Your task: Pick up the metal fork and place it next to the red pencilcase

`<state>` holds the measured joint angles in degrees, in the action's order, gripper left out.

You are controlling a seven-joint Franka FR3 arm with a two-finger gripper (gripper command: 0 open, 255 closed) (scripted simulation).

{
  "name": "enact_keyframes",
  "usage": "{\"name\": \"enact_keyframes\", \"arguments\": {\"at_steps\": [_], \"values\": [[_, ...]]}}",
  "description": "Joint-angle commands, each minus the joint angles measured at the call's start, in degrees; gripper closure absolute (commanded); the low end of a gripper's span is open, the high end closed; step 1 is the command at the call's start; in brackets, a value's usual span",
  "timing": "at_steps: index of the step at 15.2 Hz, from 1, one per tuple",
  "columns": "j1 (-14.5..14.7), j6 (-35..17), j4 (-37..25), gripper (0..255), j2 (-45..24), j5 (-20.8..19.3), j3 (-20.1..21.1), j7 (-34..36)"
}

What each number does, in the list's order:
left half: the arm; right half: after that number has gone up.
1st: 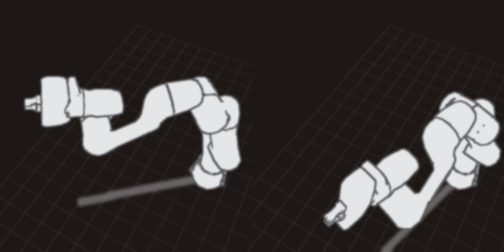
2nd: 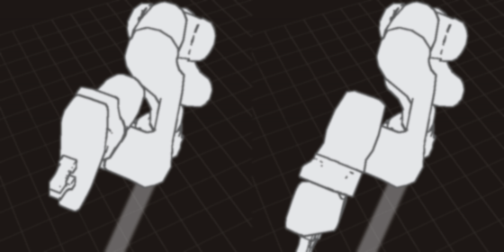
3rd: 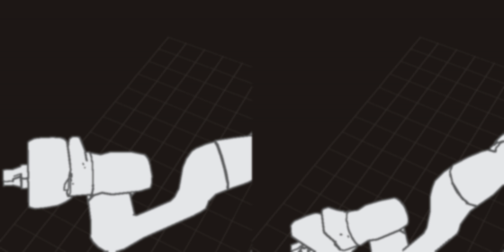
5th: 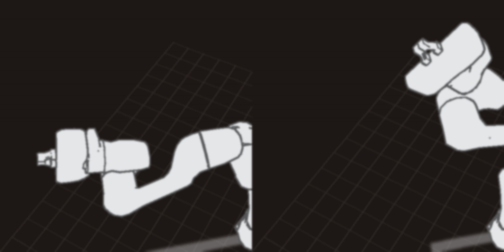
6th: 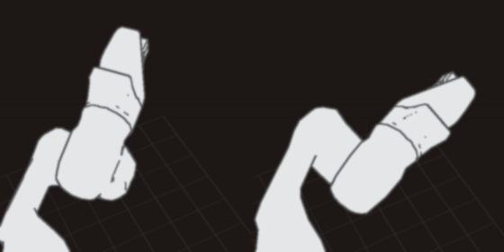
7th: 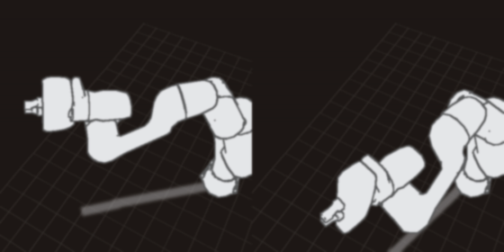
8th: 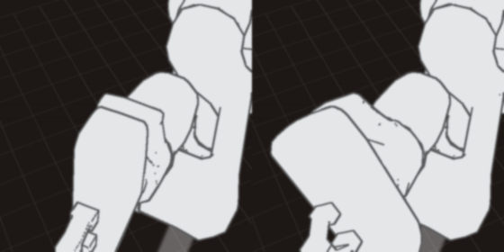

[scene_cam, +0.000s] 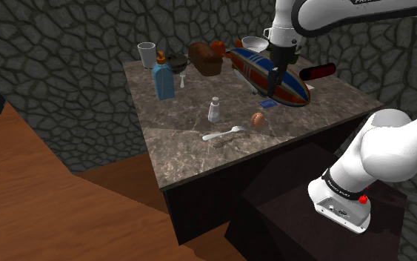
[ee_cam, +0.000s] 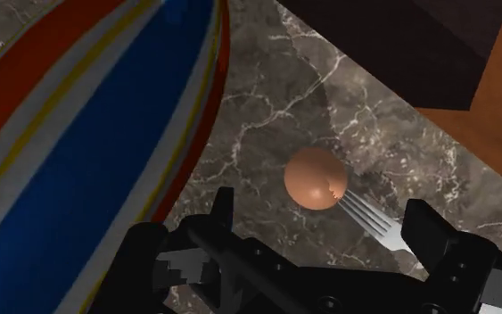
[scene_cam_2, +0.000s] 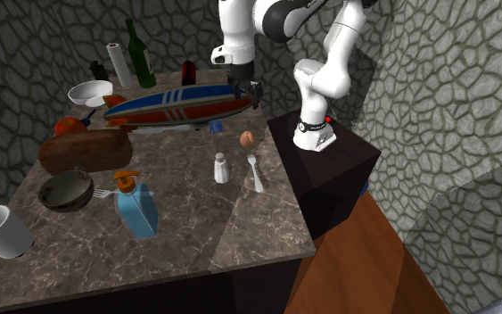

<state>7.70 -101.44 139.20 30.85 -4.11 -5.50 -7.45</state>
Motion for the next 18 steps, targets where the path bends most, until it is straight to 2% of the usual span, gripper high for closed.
{"name": "enact_keyframes", "arguments": {"at_steps": [1, 14, 18], "values": [[1.8, -3.4, 0.0, 0, -3.5, 0.5, -0.1, -3.4], [12.1, -19.0, -3.4, 0, -24.1, 5.5, 3.0, -23.7], [12.1, -22.3, -1.4, 0, -25.4, 5.6, 3.1, -23.8]]}}
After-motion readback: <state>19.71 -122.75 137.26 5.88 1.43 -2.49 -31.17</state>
